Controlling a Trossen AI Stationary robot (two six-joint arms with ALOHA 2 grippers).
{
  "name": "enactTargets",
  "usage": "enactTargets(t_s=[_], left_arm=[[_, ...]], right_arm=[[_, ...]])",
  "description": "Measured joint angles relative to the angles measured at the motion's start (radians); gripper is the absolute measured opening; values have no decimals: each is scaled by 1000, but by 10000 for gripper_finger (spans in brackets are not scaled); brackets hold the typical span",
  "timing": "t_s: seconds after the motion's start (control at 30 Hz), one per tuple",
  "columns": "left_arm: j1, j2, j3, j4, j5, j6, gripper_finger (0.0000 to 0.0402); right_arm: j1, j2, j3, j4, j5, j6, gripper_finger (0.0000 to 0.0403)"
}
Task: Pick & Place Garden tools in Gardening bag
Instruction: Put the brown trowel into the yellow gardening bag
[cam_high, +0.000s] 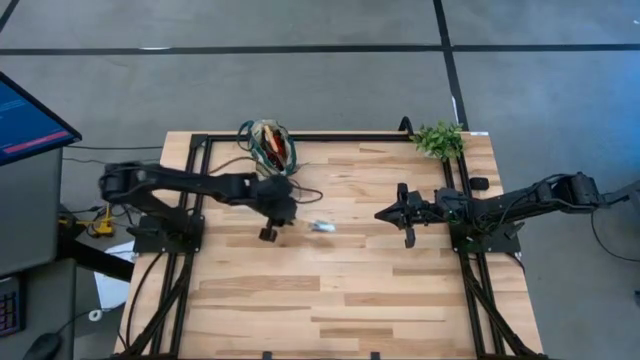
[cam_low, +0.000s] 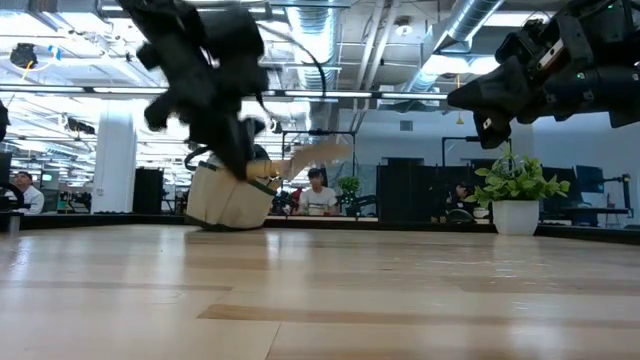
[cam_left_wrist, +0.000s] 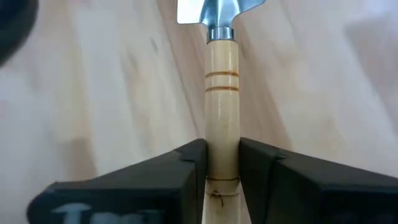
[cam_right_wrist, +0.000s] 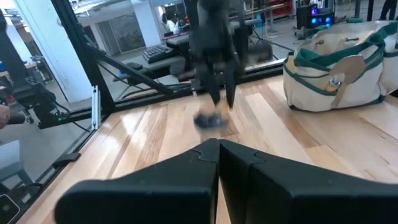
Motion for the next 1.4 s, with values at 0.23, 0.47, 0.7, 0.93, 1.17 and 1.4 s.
enactTargets(t_s=[0.23, 0.47, 0.7, 0.93, 1.17, 1.4], left_arm=[[35, -283, -163, 255, 1, -94, 48], [67, -565, -413, 440, -67, -247, 48], [45, -714, -527, 554, -1, -385, 48], [23, -718, -636, 837, 125, -589, 48], [23, -718, -785, 1181, 227, -733, 48], [1, -717, -813, 1201, 245, -784, 48]], right_arm=[[0, 0, 0, 86, 0, -21, 0], [15, 0, 15, 182, 0, -60, 0], [26, 74, 139, 180, 0, -73, 0], [19, 370, 376, 183, -1, -168, 0], [-7, 610, 619, 193, -230, -255, 0], [-51, 791, 834, 239, -263, -203, 0]])
